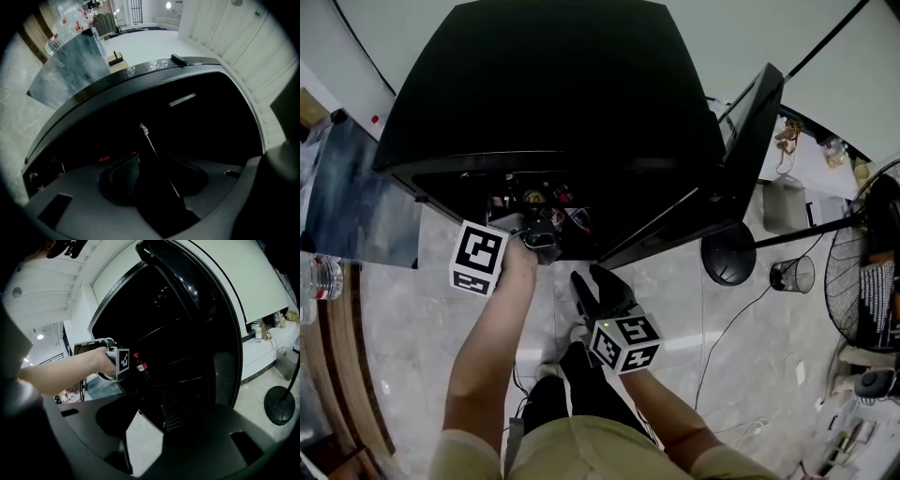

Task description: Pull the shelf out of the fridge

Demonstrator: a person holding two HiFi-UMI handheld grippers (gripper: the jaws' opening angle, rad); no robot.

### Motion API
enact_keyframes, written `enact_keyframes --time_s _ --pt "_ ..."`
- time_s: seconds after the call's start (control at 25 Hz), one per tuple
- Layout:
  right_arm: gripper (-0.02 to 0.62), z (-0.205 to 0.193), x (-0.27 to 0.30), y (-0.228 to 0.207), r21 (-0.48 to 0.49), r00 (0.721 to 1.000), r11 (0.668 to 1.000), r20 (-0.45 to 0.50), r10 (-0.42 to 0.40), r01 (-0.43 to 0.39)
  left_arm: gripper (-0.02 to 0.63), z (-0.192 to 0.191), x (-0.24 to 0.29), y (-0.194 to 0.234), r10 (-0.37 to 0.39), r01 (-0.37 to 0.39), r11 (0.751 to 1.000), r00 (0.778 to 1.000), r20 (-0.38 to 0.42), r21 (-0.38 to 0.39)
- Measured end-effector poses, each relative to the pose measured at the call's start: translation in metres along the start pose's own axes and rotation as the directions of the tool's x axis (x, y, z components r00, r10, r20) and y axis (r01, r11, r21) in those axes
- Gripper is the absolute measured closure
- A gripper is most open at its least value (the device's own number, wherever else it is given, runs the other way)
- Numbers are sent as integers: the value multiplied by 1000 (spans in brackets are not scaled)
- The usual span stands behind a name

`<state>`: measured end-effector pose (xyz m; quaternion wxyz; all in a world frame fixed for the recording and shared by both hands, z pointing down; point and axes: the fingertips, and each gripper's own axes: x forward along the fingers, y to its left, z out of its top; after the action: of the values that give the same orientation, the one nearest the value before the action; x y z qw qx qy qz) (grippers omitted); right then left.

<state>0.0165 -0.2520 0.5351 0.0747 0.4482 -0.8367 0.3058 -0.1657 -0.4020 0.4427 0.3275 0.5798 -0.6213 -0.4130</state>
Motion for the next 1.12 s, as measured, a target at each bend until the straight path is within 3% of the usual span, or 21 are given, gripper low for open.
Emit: enact_keyframes --time_s 0.44,0.76,1.12 --pt "443 -11 1 -9 5 999 1000 -42 4 -3 499 12 17 -3 -84 88 995 993 87 -43" --pt "445 -14 3 -3 5 998 1000 -52 22 -21 534 13 20 -3 -66 72 995 994 92 -67" --pt "446 -11 -3 -3 0 999 1000 -46 29 -29 565 12 16 1 -3 14 980 998 58 -198"
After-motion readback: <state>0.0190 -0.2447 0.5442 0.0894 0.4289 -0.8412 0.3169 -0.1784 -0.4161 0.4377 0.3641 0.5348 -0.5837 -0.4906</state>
